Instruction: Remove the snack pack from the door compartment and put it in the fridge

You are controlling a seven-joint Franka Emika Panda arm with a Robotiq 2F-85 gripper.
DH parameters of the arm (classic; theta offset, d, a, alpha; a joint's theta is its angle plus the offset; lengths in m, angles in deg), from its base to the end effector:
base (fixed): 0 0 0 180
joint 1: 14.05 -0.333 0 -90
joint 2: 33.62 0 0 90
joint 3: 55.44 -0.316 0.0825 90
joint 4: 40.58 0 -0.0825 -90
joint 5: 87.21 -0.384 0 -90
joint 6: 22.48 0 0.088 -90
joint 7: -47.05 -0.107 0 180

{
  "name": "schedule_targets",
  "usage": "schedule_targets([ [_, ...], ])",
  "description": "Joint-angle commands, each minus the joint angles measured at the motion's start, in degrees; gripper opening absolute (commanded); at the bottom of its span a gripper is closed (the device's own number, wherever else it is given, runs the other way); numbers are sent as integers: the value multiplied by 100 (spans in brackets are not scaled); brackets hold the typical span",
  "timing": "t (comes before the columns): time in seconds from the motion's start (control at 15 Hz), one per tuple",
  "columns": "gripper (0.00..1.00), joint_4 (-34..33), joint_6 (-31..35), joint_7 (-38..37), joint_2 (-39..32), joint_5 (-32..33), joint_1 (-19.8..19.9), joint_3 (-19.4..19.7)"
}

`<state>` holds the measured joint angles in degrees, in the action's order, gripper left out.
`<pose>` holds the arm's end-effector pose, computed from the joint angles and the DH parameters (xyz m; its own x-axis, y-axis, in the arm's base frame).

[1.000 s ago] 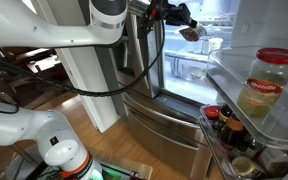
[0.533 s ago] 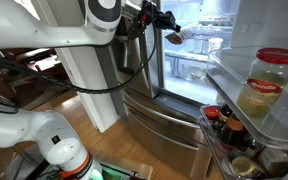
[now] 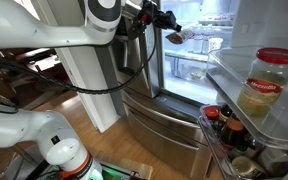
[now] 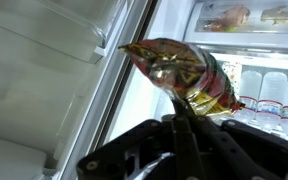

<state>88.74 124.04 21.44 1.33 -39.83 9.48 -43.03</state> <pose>0.3290 -0.2597 0.6855 0.5624 -0.1802 0.8070 -0.6801 -0.6560 0.3275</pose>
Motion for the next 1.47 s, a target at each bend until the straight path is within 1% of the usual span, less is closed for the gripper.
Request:
schedule_targets([
  [0.0, 0, 17, 68, 198, -289, -346, -106, -77],
  [0.13, 0, 13, 180, 204, -667, -609, -240, -96],
  [0.4, 0, -161, 222, 215, -1506, -1007, -271, -153],
  [0.6, 0, -257, 325, 515, -2015, -1411, -299, 45],
  [0.8, 0, -327, 776, 832, -2443, -1861, -227, 274],
  [0.93, 0, -395, 1230, 1082, -2753, -2252, -219, 426],
  [1.13, 0, -535, 1839, 1599, -3238, -3029, -249, 660],
  [1.2, 0, -649, 1846, 1646, -3418, -3236, -222, 697],
  [1.27, 1, -360, 1664, 1387, -3036, -2826, -228, 589],
  [1.4, 1, -501, 1748, 1499, -3287, -3040, -221, 666],
])
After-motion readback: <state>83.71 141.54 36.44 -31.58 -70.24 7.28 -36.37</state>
